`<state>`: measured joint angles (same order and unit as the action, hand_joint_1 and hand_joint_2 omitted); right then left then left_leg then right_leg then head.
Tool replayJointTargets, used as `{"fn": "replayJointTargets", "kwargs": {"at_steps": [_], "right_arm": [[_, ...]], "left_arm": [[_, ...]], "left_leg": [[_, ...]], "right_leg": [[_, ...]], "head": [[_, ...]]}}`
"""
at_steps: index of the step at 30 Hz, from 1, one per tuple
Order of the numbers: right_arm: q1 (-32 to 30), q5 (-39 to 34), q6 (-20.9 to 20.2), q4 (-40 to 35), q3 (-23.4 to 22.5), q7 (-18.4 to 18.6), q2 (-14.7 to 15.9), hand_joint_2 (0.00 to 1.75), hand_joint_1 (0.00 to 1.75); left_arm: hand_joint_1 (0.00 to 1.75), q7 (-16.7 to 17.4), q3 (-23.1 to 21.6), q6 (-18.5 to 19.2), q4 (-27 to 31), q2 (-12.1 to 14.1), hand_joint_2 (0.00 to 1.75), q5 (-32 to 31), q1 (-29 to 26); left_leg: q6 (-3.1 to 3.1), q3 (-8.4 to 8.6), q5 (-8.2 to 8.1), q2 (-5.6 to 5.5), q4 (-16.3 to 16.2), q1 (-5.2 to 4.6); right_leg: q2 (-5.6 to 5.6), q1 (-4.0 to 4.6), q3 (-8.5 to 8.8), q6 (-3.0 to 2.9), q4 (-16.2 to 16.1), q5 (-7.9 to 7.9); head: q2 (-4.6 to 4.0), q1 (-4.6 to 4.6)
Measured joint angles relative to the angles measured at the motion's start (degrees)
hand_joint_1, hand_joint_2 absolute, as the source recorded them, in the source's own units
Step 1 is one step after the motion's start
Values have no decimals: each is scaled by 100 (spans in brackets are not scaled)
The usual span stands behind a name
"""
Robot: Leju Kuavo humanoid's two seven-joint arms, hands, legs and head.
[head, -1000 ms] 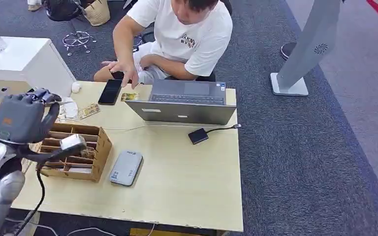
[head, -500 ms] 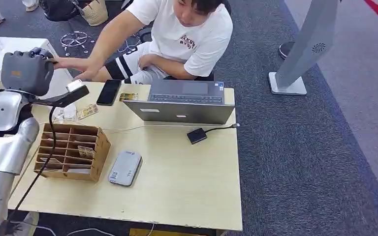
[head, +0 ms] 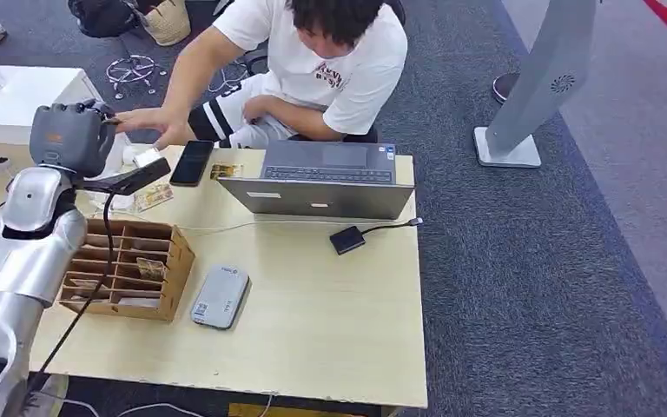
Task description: Pass the card to the sensor for recognition and then transmit it.
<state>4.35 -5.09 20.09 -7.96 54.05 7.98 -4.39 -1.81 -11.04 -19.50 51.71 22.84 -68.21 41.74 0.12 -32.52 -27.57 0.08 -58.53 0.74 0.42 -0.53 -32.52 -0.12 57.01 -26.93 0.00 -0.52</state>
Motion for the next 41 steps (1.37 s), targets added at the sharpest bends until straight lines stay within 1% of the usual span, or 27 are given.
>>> {"fn": "replayJointTargets", "kwargs": {"at_steps": [3, 5, 12, 15, 16, 19, 20, 21, 23, 24, 25, 26, 27, 28, 29, 30, 31, 32, 33, 34, 35, 36, 37, 38, 39, 40, 41], "right_arm": [[-2, 0, -2, 0, 0, -2, 2, 175, 0], [-2, -6, -2, 0, 0, 0, 2, 175, 0], [-6, -15, 4, 0, 0, -2, 4, 175, 0], [-9, -48, 83, 0, 0, -11, 4, 175, 0], [-10, -89, 103, 0, 0, -26, 4, 0, 0], [-32, -158, 166, 0, 0, -81, 9, 0, 0], [-38, -214, 186, 0, -4, -96, 9, 0, 0], [-42, -258, 201, 0, -13, -107, 9, 0, 0], [-52, -385, 223, 0, -46, -144, 13, 0, 0], [-76, -477, 267, 0, -94, -177, 13, 0, 0], [-106, -555, 297, 0, -140, -210, 11, 0, 0], [-138, -610, 317, 0, -175, -225, 11, 0, 0], [-170, -654, 321, 0, -201, -232, 11, 0, 0], [-197, -682, 336, 2, -236, -232, 11, 0, 0], [-210, -715, 343, 2, -265, -232, 11, 0, 0], [-218, -734, 352, 2, -282, -229, 7, 0, 0], [-233, -734, 363, 2, -302, -232, 2, 0, 0], [-238, -737, 367, 2, -308, -229, -2, 0, 0], [-241, -739, 367, 0, -315, -227, -2, 0, 0], [-242, -745, 367, 2, -319, -214, -4, 0, 0], [-243, -750, 376, 2, -324, -205, -9, 0, 0], [-244, -756, 385, 2, -332, -199, -15, 0, 0], [-249, -789, 402, 0, -343, -205, -22, 0, 0], [-253, -802, 409, 0, -348, -225, -28, 0, 0], [-257, -815, 418, 0, -348, -260, -33, 0, 0], [-264, -822, 439, 0, -350, -304, -33, 0, 0], [-266, -822, 461, 0, -350, -334, -33, 0, 0]], "left_arm": [[0, -77, 2, -160, -2, 0, 175, 186, -58], [0, -151, 11, -201, 61, 6, 175, 343, -161], [0, -243, 81, -188, 564, 44, 175, 568, -539], [0, -328, 168, -201, 904, 50, 175, 860, -744], [0, -380, 214, -203, 1091, 52, 175, 983, -860], [0, -588, 411, -196, 1774, 83, 175, 1463, -1364], [0, -735, 514, -181, 2058, 85, 175, 1789, -1593], [0, -947, 639, -142, 2386, 79, 175, 2229, -1861], [0, -1475, 976, 91, 3141, 44, 175, 3426, -2617], [0, -1881, 1256, 390, 3639, -7, 175, 4346, -3184], [0, -2253, 1566, 791, 4054, -123, 175, 5155, -3700], [0, -2616, 1958, 1340, 4412, -267, 175, 5790, -4165], [0, -2893, 2421, 1979, 4707, -482, 175, 6235, -4499], [0, -3019, 2929, 2711, 4925, -738, 175, 6582, -4754], [0, -3034, 3477, 3456, 5098, -1004, 175, 6840, -4915], [0, -3045, 3978, 4080, 5218, -1230, 175, 6935, -5016], [0, -3058, 4646, 4829, 5350, -1555, 175, 6877, -5052], [0, -3058, 5223, 5302, 5445, -1771, 175, 6777, -5036], [0, -2991, 5659, 5661, 5553, -1959, 175, 6744, -5011], [0, -2812, 6164, 5837, 5611, -2160, 175, 6859, -4965], [0, -2516, 6541, 5908, 5617, -2295, 175, 7136, -4898], [0, -1942, 6889, 5970, 5586, -2416, 175, 7699, -4812], [0, -1076, 7400, 6026, 5437, -2563, 175, 8703, -4703], [0, -419, 7791, 6057, 5227, -2636, 175, 9767, -4615], [0, -55, 8131, 6039, 4978, -2684, 175, 10750, -4545], [0, 107, 8425, 5978, 4694, -2710, 175, 11555, -4479], [0, -9, 8689, 5831, 4361, -2732, 175, 12148, -4417]], "left_leg": [[0, -1, 0, 1, 0, 0], [0, 0, 0, 1, 0, 0], [0, -2, 0, 0, 0, 0], [0, -2, 0, 1, 0, 0], [0, -2, -1, 1, 0, 0], [1, -4, -4, 7, 0, -1], [2, -6, -6, 11, 1, -1], [-1, -6, -9, 15, 2, -2], [0, 6, -29, 45, 5, -3], [3, 13, -40, 70, 7, -4], [5, 21, -51, 89, 7, -5], [6, 27, -59, 98, 7, -4], [9, 23, -61, 96, 6, -3], [11, 17, -62, 91, 6, -3], [11, 17, -62, 82, 6, -4], [12, 16, -63, 80, 6, -4], [12, 17, -63, 80, 6, -3], [13, 15, -63, 77, 6, -3], [13, 14, -63, 76, 6, -4], [13, 14, -64, 75, 6, -4], [19, 13, -68, 73, 6, -4], [19, 15, -69, 71, 6, -4], [19, 18, -68, 68, 7, -4], [18, 21, -68, 68, 6, -4], [18, 24, -68, 69, 6, -2], [18, 24, -68, 68, 6, -2], [18, 26, -67, 67, 6, -2]], "right_leg": [[1, 0, 0, 0, 0, 0], [0, 0, 0, 0, 0, 0], [-1, 0, 0, 0, 0, 0], [0, 0, 0, 0, 0, 0], [0, 0, 0, 0, 0, 0], [6, -1, -1, 0, 0, -1], [10, -1, -1, 0, 0, -2], [13, -2, -1, 1, 0, -4], [47, -4, -1, 3, -1, -9], [70, -6, 3, 5, 0, -20], [89, -6, 4, 4, 0, -26], [97, -6, 3, 6, -2, -31], [96, -5, 1, 9, -2, -36], [90, -5, 1, 11, -4, -39], [82, -5, 1, 17, -4, -44], [81, -5, 1, 18, -4, -45], [80, -5, 1, 19, -6, -45], [78, -5, 2, 19, -6, -46], [77, -5, 3, 19, -5, -45], [75, -5, 5, 19, -5, -45], [74, -6, 7, 19, -5, -45], [69, -6, 9, 19, -5, -45], [64, -6, 10, 19, -5, -45], [64, -6, 10, 19, -5, -45], [64, -4, 10, 18, -4, -45], [64, -4, 11, 18, -4, -46], [64, -4, 11, 17, -4, -46]], "head": [[0, 2], [0, 2], [0, 2], [0, 2], [0, 2], [-2, 0], [0, 4], [-2, 0], [0, 4], [-2, 0], [0, 4], [0, 7], [0, 9], [0, 4], [0, 7], [-2, 7], [0, 7], [0, 4], [0, 4], [0, 7], [0, 4], [0, 4], [0, 4], [0, 4], [0, 9], [0, 4], [0, 9]]}}
